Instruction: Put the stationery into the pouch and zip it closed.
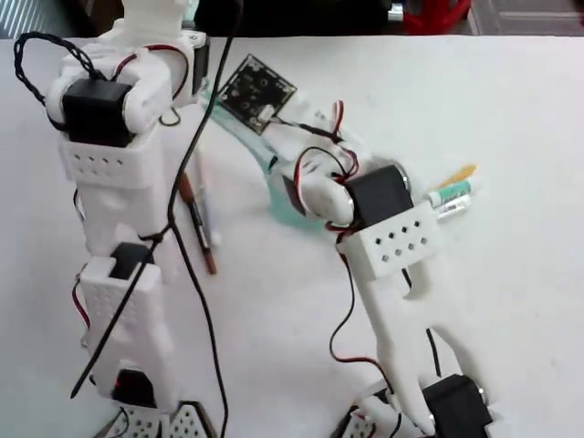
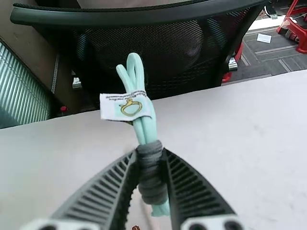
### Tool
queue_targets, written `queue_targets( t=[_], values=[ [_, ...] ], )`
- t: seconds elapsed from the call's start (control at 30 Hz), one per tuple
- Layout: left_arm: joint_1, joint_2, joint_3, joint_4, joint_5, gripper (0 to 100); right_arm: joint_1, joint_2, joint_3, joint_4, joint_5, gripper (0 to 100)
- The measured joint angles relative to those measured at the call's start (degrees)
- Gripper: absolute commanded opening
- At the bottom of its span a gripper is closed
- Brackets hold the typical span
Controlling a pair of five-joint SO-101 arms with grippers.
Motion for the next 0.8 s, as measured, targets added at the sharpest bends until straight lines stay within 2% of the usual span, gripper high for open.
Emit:
queue_targets(
  t=[0.13,0.4,0.6,0.8],
  values=[
    [0.0,0.0,0.0,-0.2,-2.2,2,-1.0,-0.1,2.1,-2.5,-3.3,1.9],
    [0.0,-2.7,0.1,-0.2,-3.9,2,-6.7,-0.9,14.8,-17.8,-7.5,2.7],
    [-1.8,-5.1,0.1,-0.2,-4.0,2,-7.1,-0.9,19.5,-21.6,-7.6,17.1],
    [-1.8,-5.8,0.0,-0.2,-4.0,2,-6.9,1.3,27.6,-25.3,-7.8,17.6]
  ],
)
